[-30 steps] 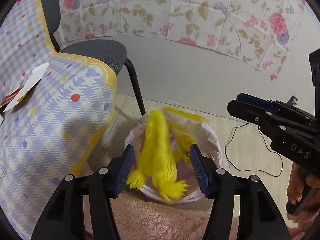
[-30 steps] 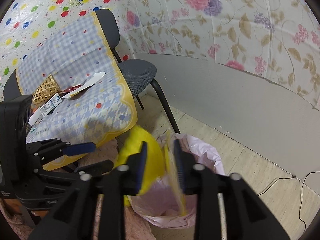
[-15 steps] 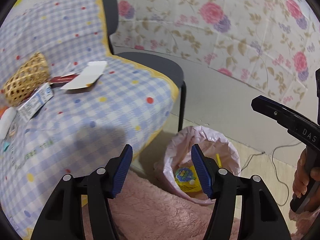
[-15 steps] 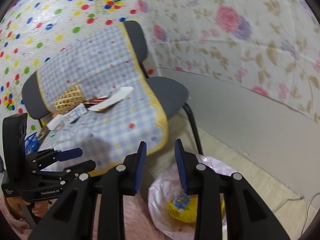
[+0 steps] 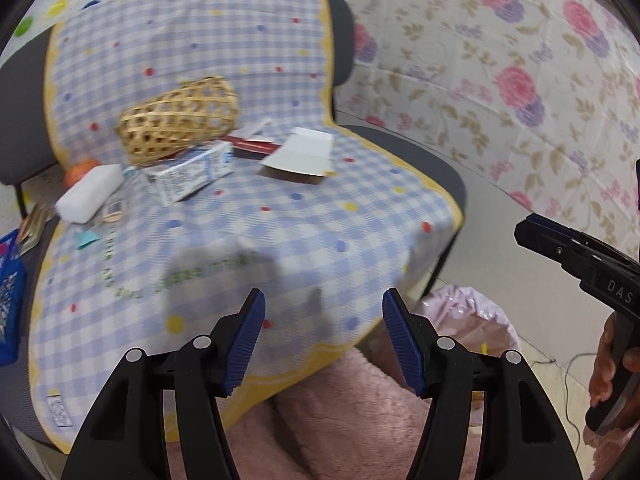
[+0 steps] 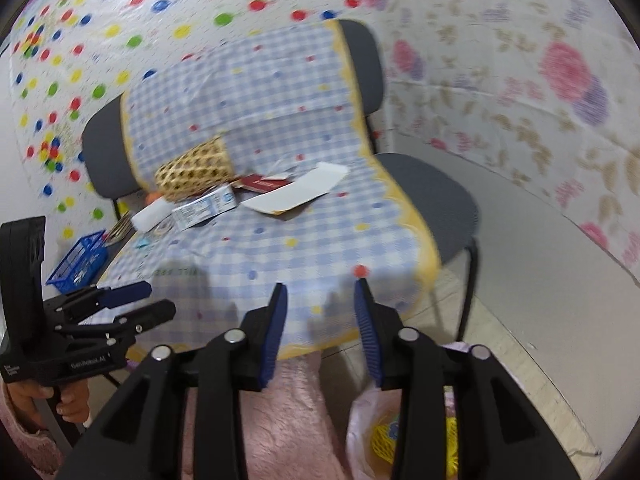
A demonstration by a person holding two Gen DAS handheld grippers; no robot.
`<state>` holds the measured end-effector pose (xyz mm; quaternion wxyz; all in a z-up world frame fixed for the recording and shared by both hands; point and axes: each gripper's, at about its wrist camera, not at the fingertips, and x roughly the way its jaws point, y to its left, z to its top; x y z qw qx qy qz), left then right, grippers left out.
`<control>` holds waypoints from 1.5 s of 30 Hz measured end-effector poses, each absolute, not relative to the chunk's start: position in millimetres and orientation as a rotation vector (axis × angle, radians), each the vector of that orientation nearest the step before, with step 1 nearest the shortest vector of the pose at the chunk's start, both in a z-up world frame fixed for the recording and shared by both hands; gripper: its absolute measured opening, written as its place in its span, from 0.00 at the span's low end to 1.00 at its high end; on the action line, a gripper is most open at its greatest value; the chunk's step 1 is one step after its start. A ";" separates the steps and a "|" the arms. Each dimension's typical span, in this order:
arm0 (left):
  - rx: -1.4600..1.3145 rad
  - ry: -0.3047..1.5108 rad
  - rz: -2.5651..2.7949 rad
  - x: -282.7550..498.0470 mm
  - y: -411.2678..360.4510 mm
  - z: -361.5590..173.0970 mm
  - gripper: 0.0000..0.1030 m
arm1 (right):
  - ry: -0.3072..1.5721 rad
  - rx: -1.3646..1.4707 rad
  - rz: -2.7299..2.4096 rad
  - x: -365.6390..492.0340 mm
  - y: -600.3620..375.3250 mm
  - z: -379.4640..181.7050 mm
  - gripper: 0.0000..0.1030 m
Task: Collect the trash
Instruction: 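Grasp the red card packet with the right tool and lift it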
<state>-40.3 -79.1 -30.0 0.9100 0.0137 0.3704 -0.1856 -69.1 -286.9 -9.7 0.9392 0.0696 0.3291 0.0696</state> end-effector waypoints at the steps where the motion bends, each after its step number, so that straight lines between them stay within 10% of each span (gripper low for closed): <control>1: 0.023 0.759 -0.359 -38.7 -72.0 -29.2 0.60 | 0.676 0.121 0.150 -63.1 -279.7 -9.4 0.36; 11: -0.034 0.705 -0.109 -10.7 -1.5 -16.8 0.84 | 0.699 -0.083 0.223 0.8 -224.8 -15.1 0.54; 30: -0.005 0.736 -0.013 50.2 31.5 -26.5 0.84 | 0.771 -0.551 0.153 149.8 -124.8 -73.9 0.54; 37: -0.006 0.715 -0.010 50.7 35.4 -19.8 0.84 | 0.743 -0.663 0.089 154.5 -126.3 -77.2 0.12; 45: 0.016 0.683 -0.049 54.0 21.3 -8.9 0.84 | 0.600 -0.243 0.113 96.9 -224.3 0.2 0.02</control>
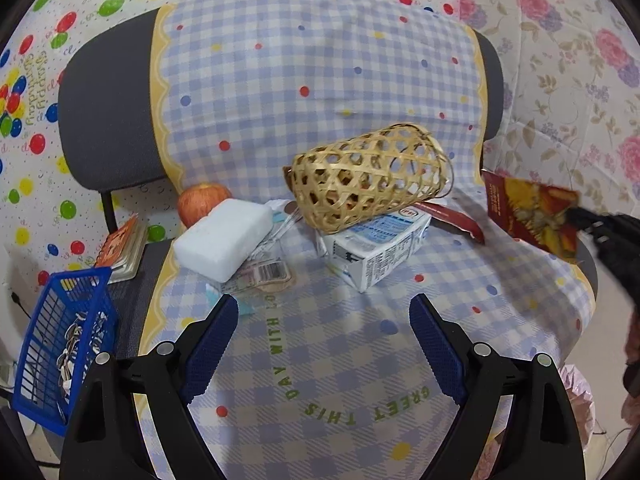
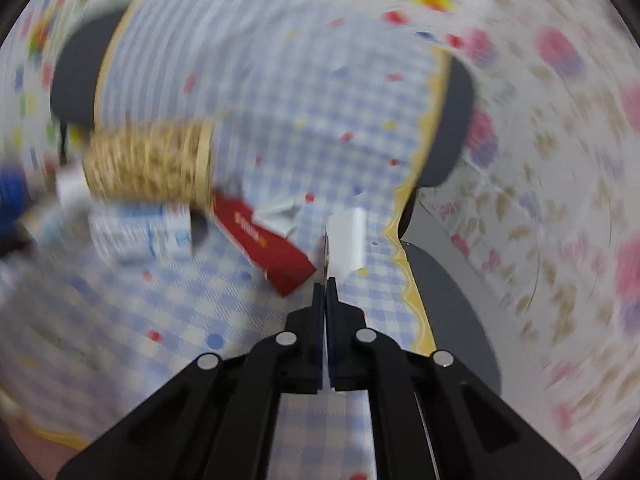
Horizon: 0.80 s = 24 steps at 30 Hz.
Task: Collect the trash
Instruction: 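Grasp the red card packet with the right tool and lift it, then grasp the woven bamboo tube with the left tool and lift it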
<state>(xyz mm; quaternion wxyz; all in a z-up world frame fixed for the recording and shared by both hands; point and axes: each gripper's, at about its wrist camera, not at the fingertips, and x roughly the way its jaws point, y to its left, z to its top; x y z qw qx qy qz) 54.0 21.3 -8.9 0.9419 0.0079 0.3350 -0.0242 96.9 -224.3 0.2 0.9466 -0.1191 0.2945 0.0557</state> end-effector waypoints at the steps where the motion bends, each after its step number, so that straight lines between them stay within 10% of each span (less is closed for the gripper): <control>1: 0.020 0.680 -0.056 54.1 18.4 -8.4 0.85 | 0.578 -0.173 0.141 87.0 -236.2 9.7 0.02; 24: -0.025 0.643 -0.132 143.6 31.1 -5.0 0.80 | 0.452 0.107 0.295 58.4 -243.9 30.3 0.02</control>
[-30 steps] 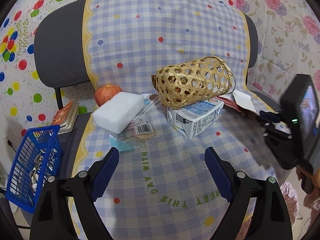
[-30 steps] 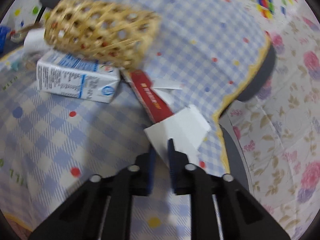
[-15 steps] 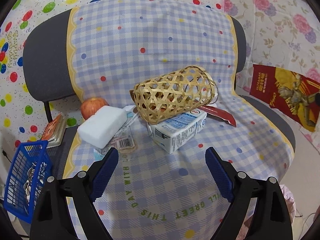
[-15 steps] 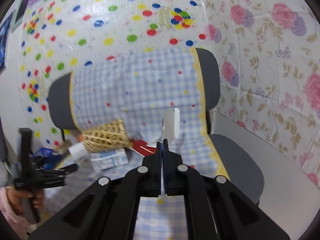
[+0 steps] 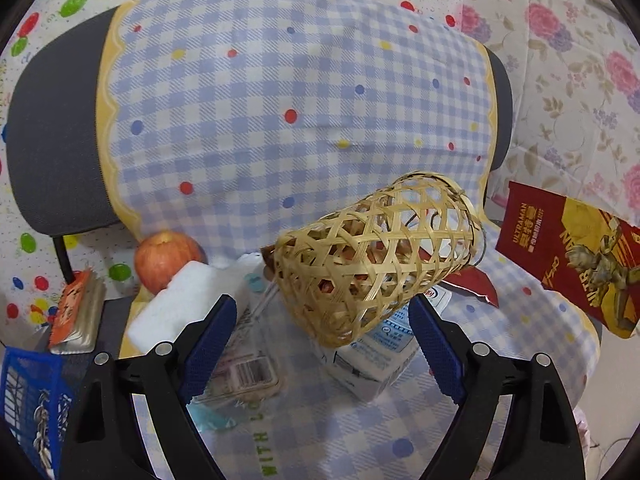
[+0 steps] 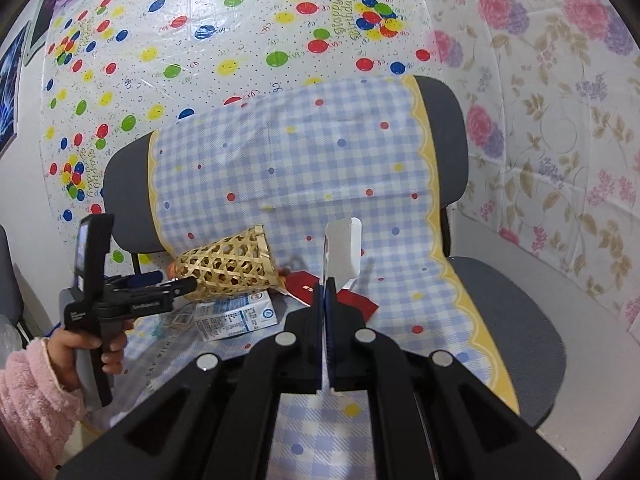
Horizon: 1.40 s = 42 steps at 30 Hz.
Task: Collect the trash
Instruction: 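Grasp the woven bamboo tube with the left tool and lift it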
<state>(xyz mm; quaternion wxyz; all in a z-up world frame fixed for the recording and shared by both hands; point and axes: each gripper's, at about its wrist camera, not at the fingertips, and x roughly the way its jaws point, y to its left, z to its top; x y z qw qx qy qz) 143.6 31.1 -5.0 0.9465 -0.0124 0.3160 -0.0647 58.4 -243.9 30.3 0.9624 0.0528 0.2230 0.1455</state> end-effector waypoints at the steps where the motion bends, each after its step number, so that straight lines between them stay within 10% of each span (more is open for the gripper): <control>1: -0.027 0.643 -0.154 143.9 29.1 -5.4 0.74 | 0.455 0.112 0.303 61.9 -243.0 28.4 0.02; 9: -0.007 0.650 -0.328 118.7 1.5 -2.5 0.55 | 0.505 0.125 0.375 85.4 -231.8 19.7 0.02; 14: 0.016 0.644 -0.423 94.9 -20.8 -2.4 0.59 | 0.526 0.102 0.397 86.0 -224.9 16.9 0.02; 17: 0.035 0.608 -0.330 90.6 -16.2 -0.4 0.88 | 0.530 0.113 0.395 84.0 -228.2 15.1 0.02; 35: 0.064 0.627 -0.265 168.5 10.8 -14.8 0.87 | 0.555 0.139 0.368 89.7 -233.5 8.8 0.02; 42: 0.060 0.641 -0.274 167.5 4.5 -15.1 0.72 | 0.557 0.150 0.363 84.8 -239.3 9.3 0.02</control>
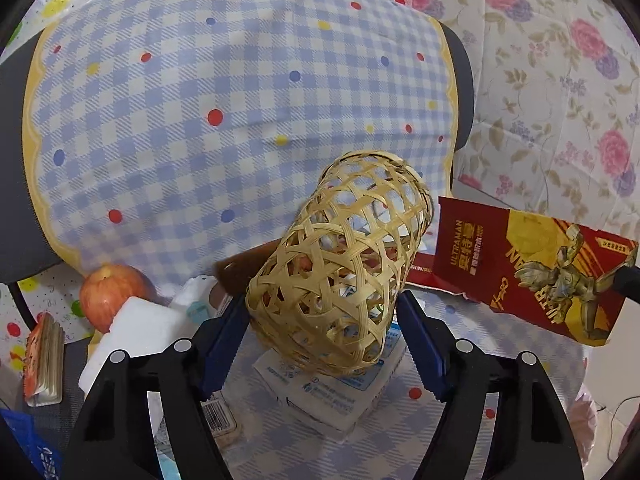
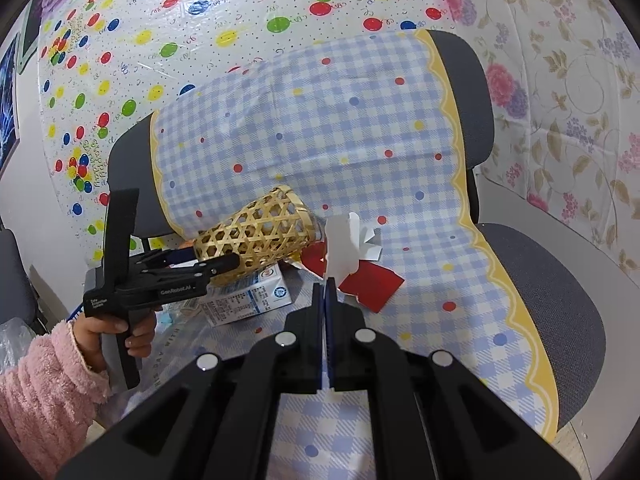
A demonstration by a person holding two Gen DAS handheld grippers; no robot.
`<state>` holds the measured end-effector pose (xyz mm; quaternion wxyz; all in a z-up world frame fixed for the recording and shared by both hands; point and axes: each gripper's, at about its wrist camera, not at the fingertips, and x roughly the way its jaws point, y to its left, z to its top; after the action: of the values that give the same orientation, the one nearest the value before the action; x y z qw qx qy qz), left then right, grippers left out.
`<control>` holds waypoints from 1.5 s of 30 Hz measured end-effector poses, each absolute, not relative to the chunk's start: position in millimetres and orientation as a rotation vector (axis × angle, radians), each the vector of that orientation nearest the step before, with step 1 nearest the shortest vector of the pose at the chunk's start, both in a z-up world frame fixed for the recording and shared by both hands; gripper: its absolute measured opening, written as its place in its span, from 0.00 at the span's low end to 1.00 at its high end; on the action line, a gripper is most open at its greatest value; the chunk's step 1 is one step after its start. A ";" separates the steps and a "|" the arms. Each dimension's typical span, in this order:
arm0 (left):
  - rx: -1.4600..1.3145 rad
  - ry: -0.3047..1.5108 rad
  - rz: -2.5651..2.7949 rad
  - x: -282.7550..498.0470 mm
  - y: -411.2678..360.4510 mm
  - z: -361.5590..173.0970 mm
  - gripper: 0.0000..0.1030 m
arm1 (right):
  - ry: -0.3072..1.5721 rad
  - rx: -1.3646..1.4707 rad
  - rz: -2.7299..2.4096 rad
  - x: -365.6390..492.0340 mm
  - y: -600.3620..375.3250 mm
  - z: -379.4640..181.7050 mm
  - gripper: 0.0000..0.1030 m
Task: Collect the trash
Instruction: 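Grasp the woven bamboo tube with the left tool and lift it, then drop the bamboo tube and red packet into the trash bin with both tools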
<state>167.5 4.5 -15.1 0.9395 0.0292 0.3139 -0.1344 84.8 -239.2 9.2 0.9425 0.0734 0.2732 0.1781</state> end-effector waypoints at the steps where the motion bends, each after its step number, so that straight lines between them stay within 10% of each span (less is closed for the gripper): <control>1: 0.051 0.631 -0.271 163.4 4.4 -12.6 0.70 | 0.553 0.152 0.362 82.7 -240.0 10.6 0.02; 14: -0.042 0.469 -0.291 64.3 7.5 51.6 0.69 | 0.446 0.192 0.301 32.1 -272.7 43.0 0.02; 45: 0.210 0.565 -0.643 -94.2 -186.8 -5.9 0.66 | 0.624 0.237 -0.065 -172.1 -358.5 21.4 0.02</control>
<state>-94.2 -186.8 -5.9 0.9045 0.1015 0.2735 -0.3112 -172.1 -358.5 21.4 0.9443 0.1161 0.3061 -0.0317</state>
